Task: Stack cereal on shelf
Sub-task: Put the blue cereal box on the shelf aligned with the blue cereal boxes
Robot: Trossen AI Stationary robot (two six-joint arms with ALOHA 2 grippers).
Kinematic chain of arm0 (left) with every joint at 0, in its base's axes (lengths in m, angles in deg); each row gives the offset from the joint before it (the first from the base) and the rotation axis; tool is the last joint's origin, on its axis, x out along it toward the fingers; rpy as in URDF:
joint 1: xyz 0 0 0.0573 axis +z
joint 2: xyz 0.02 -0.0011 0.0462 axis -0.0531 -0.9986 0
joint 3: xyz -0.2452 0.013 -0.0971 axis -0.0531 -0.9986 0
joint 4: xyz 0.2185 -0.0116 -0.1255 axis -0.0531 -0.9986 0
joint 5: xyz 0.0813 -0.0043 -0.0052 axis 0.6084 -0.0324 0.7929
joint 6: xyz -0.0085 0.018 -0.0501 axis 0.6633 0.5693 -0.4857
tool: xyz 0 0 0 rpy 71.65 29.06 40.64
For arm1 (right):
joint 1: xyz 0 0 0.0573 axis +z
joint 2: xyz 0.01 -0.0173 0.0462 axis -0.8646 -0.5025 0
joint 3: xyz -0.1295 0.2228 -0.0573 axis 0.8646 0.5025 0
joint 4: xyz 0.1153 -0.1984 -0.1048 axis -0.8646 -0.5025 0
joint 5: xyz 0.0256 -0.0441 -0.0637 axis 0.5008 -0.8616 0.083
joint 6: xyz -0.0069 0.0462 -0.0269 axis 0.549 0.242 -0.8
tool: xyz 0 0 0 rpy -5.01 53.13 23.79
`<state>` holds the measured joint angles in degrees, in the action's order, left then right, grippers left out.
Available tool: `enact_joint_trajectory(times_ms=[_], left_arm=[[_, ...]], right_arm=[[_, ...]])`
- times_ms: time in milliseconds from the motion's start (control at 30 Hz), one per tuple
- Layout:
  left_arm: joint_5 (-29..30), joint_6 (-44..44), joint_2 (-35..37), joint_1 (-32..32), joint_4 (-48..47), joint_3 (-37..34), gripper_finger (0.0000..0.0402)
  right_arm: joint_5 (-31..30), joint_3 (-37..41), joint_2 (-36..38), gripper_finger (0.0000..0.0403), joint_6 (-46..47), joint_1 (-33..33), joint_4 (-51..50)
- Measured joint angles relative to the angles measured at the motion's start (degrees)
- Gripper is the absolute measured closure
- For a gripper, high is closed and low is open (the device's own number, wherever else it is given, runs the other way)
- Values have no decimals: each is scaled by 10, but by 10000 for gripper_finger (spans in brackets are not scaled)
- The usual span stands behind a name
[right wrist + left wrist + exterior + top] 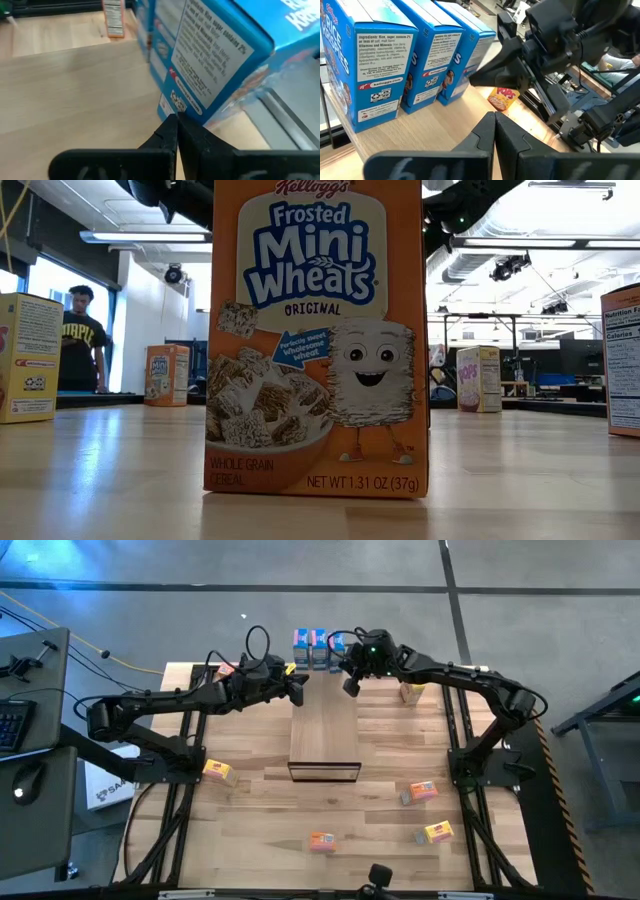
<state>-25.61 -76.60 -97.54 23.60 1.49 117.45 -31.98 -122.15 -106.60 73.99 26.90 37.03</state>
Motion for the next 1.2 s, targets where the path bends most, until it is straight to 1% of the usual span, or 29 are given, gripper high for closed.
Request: enact_joint_trajectory(times_ms=[133,267,400,467,533,633,767,933,1200], left_arm=[[0,0,0,0,0,0,401],[0,0,0,0,0,0,401],[0,0,0,0,-3,0,402],[1,0,4,0,-10,0,401],[7,0,9,1,-19,0,401],[13,1,13,1,-39,0,401],[13,0,13,1,-39,0,401],[13,-1,13,1,-40,0,401],[17,-23,18,12,-72,0,401]], right_arm=[[2,0,0,403,-10,-9,9],[20,0,1,403,-11,-10,12],[28,-20,24,403,-21,-9,-65],[17,-31,40,403,-34,-10,-103],[-5,-33,49,403,-35,-16,-114],[-11,-33,48,403,-20,-37,-112],[3,-33,31,403,6,-55,-90],[37,-33,11,403,7,-52,-67],[45,-32,-12,403,21,-49,-37]])
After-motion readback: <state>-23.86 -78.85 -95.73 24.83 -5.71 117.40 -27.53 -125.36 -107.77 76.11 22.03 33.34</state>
